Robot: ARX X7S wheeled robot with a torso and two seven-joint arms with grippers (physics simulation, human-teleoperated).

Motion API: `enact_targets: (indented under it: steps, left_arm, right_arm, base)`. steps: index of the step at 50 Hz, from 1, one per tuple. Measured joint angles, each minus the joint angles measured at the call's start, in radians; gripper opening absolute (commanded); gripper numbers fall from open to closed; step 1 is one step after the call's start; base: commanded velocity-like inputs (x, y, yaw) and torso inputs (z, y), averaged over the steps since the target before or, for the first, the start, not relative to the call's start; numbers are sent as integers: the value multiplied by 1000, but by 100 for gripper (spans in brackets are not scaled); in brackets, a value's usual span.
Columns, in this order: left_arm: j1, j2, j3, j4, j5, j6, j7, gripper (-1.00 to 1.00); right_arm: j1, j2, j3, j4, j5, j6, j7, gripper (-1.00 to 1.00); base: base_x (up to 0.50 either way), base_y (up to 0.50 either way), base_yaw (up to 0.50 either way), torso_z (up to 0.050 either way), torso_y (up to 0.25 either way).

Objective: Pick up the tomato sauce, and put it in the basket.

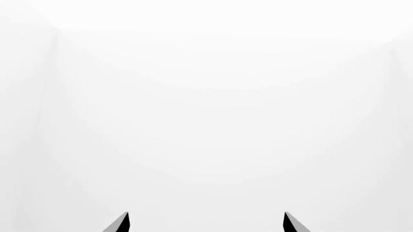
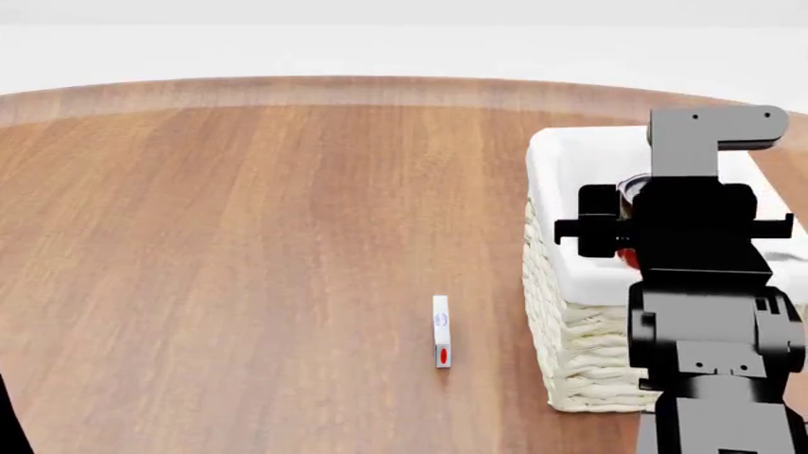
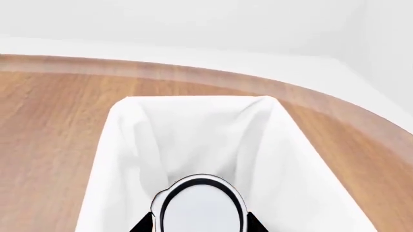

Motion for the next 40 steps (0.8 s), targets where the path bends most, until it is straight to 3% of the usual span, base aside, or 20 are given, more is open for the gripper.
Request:
enact_targets:
  steps: [40]
  left_arm:
    - [4, -9, 5, -12, 0, 13, -11, 100]
  right_arm:
    - [-28, 1, -2, 0, -2, -53, 10, -100]
  base:
    - [0, 0, 0, 0, 0]
